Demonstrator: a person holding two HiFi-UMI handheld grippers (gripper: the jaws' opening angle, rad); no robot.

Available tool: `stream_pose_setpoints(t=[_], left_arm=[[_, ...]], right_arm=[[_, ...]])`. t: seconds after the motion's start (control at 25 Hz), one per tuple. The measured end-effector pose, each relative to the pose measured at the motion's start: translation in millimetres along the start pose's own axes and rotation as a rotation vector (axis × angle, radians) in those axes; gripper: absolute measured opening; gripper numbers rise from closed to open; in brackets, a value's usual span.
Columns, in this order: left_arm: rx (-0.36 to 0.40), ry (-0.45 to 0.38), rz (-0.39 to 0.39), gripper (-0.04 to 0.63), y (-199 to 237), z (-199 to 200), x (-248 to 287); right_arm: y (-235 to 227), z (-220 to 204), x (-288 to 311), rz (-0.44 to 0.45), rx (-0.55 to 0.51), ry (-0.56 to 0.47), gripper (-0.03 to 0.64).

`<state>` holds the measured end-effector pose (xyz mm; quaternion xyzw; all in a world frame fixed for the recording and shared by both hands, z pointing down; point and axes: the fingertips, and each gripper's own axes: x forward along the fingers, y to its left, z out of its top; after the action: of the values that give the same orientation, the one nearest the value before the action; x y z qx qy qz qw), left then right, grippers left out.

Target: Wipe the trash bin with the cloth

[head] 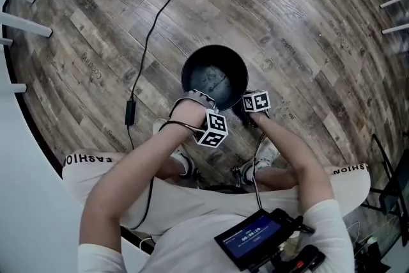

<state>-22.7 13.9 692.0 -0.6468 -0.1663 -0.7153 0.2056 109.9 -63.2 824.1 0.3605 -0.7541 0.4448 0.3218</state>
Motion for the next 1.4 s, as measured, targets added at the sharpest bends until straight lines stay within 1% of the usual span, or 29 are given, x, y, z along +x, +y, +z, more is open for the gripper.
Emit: stream_pose_setpoints(t=[0.08,0.12,0.16,0.24,0.36,0.4,0.48,0.6,0.68,0.8,0.84,0.88,0.92,1.0,1.12,1.4], left_arm=[[-0.019,0.003,0.002,0.028,1.1,-0.4,0.1],[-0.031,0.005,0.002,0.028,1.1,-0.8,0.3],[-0.04,0.006,0.001,0.028,1.2,-0.6,0.6],[-0.048,0.004,0.001,0.028,2.4,1.5,0.5],[-0.06,-0.02,-0.009,0.033,1.1,1.7,-2.7],[-0.071,-0.028,-0.021,0.06,-0.2,0.0,-4.8],[-0.089,-0.039,-0.054,0.163,-3.0,-3.4,-9.3],[-0.072,-0.042,-0.068,0.181,-7.6,-4.3,-11.0],[-0.035,-0.005,-0.042,0.181,-9.8,-7.8,-6.0],[0.009,0.049,0.025,0.175,-7.1,-13.1,1.4],[0.016,0.054,0.046,0.15,-5.0,-13.5,2.2],[0.02,0.054,0.061,0.086,-3.1,-13.1,2.3],[0.022,0.051,0.066,0.058,-2.2,-12.3,2.0],[0.022,0.046,0.057,0.049,-1.8,-10.0,1.4],[0.017,0.04,0.048,0.043,-0.8,-7.4,0.2],[0.001,0.031,0.042,0.038,0.1,-4.9,0.5]], right_arm=[[-3.8,-1.1,2.6,0.011,0.074,0.019,0.075],[-3.9,-0.8,1.7,0.006,0.088,0.032,0.075],[-3.2,0.4,-1.7,-0.007,0.079,0.044,0.075],[2.3,5.9,-17.2,-0.028,0.014,0.056,0.075],[24.8,14.1,-52.4,0.0,-0.101,0.059,0.075],[34.1,16.8,-65.9,0.018,-0.125,0.056,0.075],[53.3,21.3,-93.9,0.064,-0.15,0.042,0.075],[85.9,27.4,-136.0,0.131,-0.161,0.008,0.075],[110.9,33.7,-160.6,0.165,-0.166,-0.025,0.075],[137.8,39.8,-180.8,0.193,-0.156,-0.059,0.075],[141.3,40.1,-181.6,0.192,-0.145,-0.06,0.075],[142.4,39.5,-179.8,0.189,-0.129,-0.057,0.075],[141.7,38.6,-176.3,0.187,-0.111,-0.053,0.075],[137.7,38.7,-166.5,0.191,-0.076,-0.05,0.075],[129.8,39.4,-148.6,0.189,-0.068,-0.047,0.075],[99.3,13.9,-93.9,0.166,-0.056,0.007,0.075]])
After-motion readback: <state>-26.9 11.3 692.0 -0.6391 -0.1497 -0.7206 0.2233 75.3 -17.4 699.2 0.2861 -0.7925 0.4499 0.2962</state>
